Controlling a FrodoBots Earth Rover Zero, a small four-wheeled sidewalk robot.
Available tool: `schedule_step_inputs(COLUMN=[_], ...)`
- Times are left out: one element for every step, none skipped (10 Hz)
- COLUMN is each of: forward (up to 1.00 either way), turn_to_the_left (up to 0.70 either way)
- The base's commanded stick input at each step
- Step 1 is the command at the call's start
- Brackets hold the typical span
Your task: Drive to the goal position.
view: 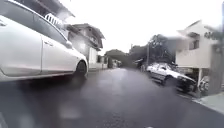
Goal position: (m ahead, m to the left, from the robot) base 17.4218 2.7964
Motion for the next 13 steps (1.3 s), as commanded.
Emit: schedule_step_inputs(forward=[0.70, 0.70, 0.70, 0.70, 0.70, 0.70, 0.70, 0.70, 0.70, 0.70, 0.70, 0.70, 0.70], turn_to_the_left=[0.00, 0.00, 0.00, 0.00, 0.00, 0.00, 0.00, 0.00, 0.00, 0.00, 0.00, 0.00, 0.00])
